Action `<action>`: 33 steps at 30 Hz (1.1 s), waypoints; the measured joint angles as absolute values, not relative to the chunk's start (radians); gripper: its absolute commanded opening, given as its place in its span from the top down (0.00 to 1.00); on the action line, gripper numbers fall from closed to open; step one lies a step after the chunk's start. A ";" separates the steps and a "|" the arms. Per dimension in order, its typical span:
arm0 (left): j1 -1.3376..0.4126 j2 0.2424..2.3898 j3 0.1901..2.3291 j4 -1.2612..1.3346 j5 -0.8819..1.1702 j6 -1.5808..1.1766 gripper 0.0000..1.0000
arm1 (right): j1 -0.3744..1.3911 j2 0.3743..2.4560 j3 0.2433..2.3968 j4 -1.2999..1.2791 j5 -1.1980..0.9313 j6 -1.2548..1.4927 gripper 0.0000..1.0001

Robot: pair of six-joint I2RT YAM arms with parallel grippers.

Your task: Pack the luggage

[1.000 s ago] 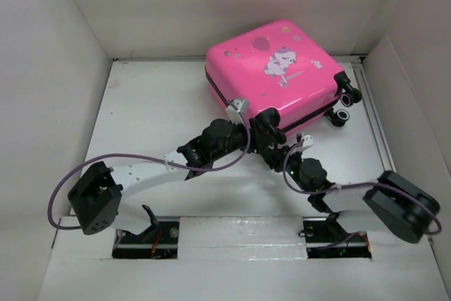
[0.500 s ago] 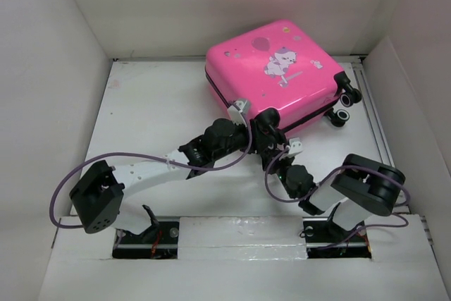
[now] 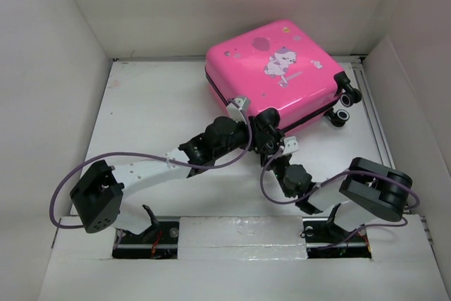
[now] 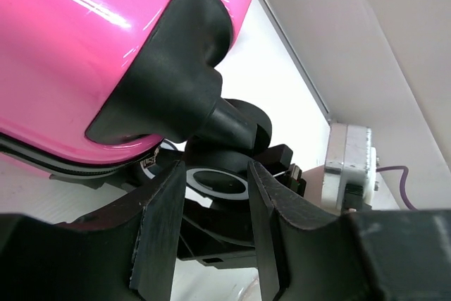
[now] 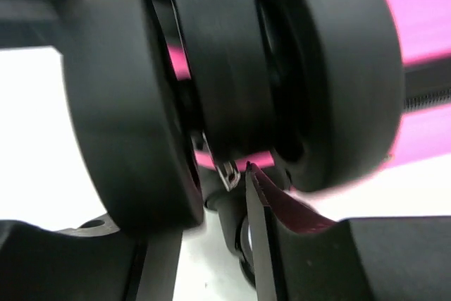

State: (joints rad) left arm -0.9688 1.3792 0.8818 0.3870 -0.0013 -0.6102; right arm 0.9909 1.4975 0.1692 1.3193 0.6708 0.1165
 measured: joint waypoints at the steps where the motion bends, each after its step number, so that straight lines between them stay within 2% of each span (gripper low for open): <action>1: -0.969 1.379 0.882 0.387 -0.002 -0.610 0.65 | 0.991 1.497 0.178 1.319 0.673 0.105 0.57; 5: -0.969 1.379 0.884 0.380 -0.005 -0.610 0.66 | 0.991 1.508 0.203 1.308 0.688 0.070 0.63; 6: -0.969 1.379 0.886 0.376 -0.005 -0.610 0.66 | 0.993 1.518 0.208 1.307 0.698 0.062 0.71; 8: -0.969 1.380 0.887 0.373 -0.005 -0.610 0.68 | 0.996 1.537 0.221 1.307 0.719 0.042 0.77; 9: -0.969 1.380 0.888 0.369 -0.005 -0.610 0.68 | 0.996 1.543 0.229 1.306 0.727 0.036 0.86; 13: -0.969 1.383 0.900 0.352 -0.009 -0.610 0.69 | 0.997 1.555 0.256 1.284 0.739 0.006 1.00; 20: -0.967 1.397 0.920 0.332 -0.011 -0.607 0.71 | 1.003 1.547 0.253 1.274 0.735 0.024 1.00; 21: -0.967 1.401 0.925 0.329 -0.012 -0.607 0.75 | 1.005 1.541 0.249 1.271 0.729 0.041 1.00; 26: -0.958 1.422 0.945 0.326 0.022 -0.621 0.82 | 1.049 1.519 0.233 1.270 0.769 0.123 1.00; 33: -0.934 1.491 1.008 0.258 0.121 -0.620 0.80 | 1.127 1.520 0.229 1.288 0.822 0.155 1.00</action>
State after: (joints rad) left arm -0.9337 1.4914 1.0084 0.2581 0.1215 -0.6197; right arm 1.1275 1.5200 0.2295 1.2884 0.8219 0.1547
